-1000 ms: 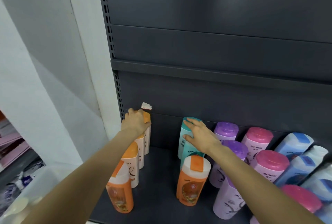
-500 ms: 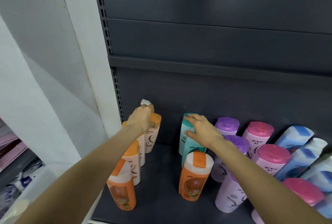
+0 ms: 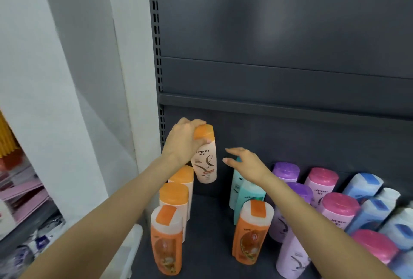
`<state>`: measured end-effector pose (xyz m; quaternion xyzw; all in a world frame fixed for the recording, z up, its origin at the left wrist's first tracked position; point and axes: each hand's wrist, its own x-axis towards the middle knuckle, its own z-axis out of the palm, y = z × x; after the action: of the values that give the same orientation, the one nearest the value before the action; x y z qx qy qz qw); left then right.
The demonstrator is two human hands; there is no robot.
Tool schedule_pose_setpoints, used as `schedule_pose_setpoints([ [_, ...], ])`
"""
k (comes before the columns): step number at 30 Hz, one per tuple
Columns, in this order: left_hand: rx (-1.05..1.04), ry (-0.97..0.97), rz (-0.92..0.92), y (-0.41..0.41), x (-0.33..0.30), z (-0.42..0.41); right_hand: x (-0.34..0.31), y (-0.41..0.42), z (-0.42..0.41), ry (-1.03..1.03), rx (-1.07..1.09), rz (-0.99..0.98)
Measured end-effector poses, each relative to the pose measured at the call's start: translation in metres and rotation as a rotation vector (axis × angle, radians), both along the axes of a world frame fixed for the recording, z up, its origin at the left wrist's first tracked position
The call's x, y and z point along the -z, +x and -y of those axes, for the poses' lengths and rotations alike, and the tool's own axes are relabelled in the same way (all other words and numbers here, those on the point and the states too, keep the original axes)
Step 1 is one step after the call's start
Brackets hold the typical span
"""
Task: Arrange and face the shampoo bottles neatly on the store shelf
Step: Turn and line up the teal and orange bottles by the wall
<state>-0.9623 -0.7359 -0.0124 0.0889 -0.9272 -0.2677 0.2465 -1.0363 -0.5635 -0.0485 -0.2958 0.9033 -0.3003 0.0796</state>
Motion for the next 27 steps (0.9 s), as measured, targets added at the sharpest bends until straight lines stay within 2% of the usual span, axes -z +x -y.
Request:
schedule_pose_setpoints([
  [5,-0.021,0.200,-0.170,0.037,-0.017,0.020,0.000,0.024,0.009,-0.210,0.103,0.182],
  [11,0.023,0.506,-0.320,0.074,-0.015,0.038,0.003,0.039,0.012,-0.650,0.525,0.622],
  [15,0.076,0.634,-0.364,0.084,-0.011,0.043,-0.001,0.061,0.007,-0.954,0.463,0.983],
  [17,0.115,0.665,-0.371,0.089,-0.010,0.044,-0.003,0.068,0.007,-1.123,0.463,1.086],
  [20,0.156,0.727,-0.386,0.092,-0.010,0.044,-0.009,0.076,0.009,-1.277,0.479,1.121],
  [24,0.159,0.782,-0.328,0.086,-0.010,0.046,-0.018,0.083,0.009,-1.438,0.470,1.041],
  [27,0.263,0.935,-0.260,0.085,-0.008,0.048,-0.024,0.088,0.007,-1.522,0.413,0.962],
])
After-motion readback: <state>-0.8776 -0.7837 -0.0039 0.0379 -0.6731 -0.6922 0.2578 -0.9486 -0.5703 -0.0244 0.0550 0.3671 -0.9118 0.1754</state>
